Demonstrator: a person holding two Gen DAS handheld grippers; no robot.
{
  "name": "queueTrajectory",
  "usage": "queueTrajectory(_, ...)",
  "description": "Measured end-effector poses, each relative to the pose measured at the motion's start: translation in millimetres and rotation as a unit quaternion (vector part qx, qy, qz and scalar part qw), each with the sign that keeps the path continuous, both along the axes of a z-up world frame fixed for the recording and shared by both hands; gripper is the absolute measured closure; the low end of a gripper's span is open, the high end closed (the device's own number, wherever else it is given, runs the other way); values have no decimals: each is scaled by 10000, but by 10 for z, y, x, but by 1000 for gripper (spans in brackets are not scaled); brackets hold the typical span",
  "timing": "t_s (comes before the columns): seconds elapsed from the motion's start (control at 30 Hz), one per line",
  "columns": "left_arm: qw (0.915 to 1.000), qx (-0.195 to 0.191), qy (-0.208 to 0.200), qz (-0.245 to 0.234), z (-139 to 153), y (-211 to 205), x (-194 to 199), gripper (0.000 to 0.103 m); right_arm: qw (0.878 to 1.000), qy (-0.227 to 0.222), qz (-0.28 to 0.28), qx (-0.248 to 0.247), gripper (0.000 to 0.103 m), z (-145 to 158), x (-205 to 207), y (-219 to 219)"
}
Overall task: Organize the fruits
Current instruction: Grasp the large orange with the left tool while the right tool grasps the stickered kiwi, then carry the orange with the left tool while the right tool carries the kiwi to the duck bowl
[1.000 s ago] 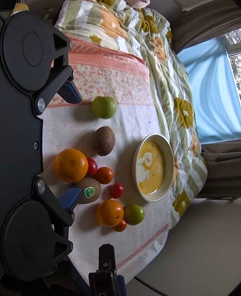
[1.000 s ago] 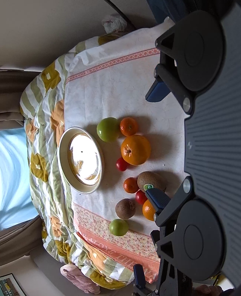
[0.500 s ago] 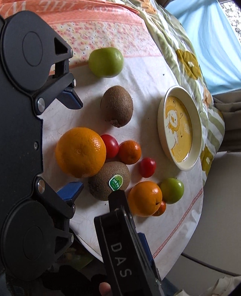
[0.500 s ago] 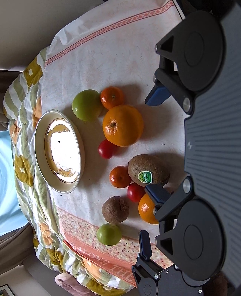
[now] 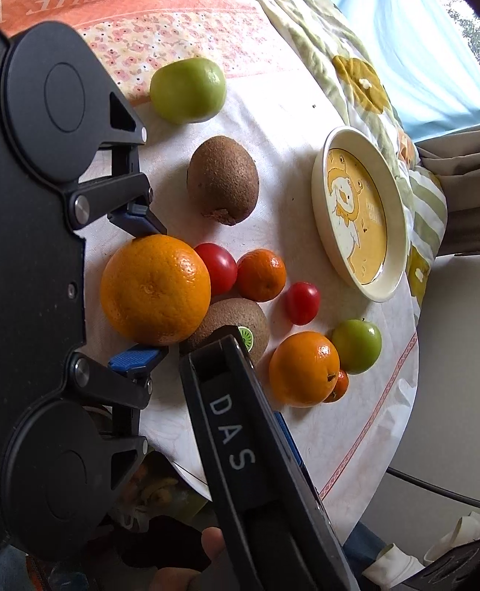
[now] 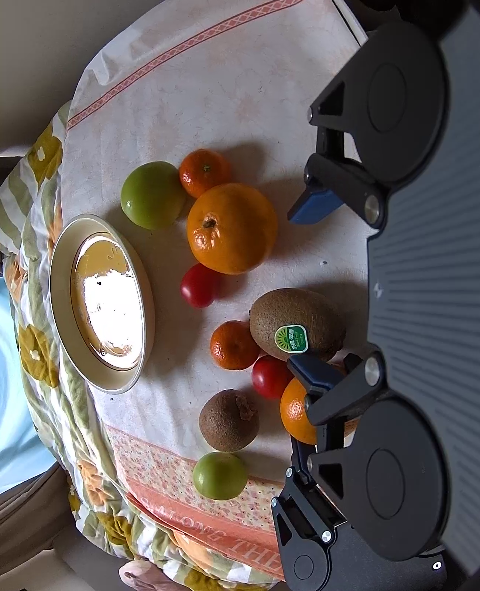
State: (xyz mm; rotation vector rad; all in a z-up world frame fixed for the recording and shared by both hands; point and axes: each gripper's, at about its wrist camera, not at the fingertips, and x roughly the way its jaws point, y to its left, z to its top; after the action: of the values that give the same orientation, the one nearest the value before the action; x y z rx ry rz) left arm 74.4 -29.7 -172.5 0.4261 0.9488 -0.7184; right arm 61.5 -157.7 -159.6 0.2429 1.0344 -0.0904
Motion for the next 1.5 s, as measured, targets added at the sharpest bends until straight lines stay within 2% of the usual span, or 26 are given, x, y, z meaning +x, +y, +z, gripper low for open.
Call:
queueTrajectory(0.3, 10000, 35, 16, -4, 3, 89, 9, 38, 9998, 79, 67, 140, 18, -80, 113, 109)
queueTrajectory(0.43, 10000, 52, 21, 41, 12, 155, -1, 38, 9996, 163, 118, 205, 25, -133, 151, 153)
queueTrajectory(0.6, 9999, 49, 53, 132, 29, 229, -16, 38, 9994, 169, 117, 276, 26, -146, 165, 166)
queueTrajectory(0.7, 9998, 40, 87, 197, 36, 270, -23, 38, 9994, 180, 102, 276, 31, -152, 162, 165)
queueTrajectory(0.73, 9997, 39, 90, 214, 40, 281, -25, 38, 9995, 182, 105, 223, 37, -151, 163, 164)
queueTrajectory(0.93, 9995, -12, 99, 304, 103, 348, -29, 38, 9996, 157, 72, 211, 39, -126, 157, 152)
queueTrajectory(1.1, 9991, -115, 50, 413, 278, 409, -19, 38, 9997, 0, -5, 233, 39, 66, 110, 133)
queueTrajectory(1.3, 9967, -286, -131, 744, 615, 469, 88, 38, 9991, -369, -32, 218, 39, 476, 94, 92)
queueTrajectory(1.5, 9941, -369, -482, 899, 956, 426, 246, 38, 9971, -751, -11, 130, 39, 854, 225, -62)
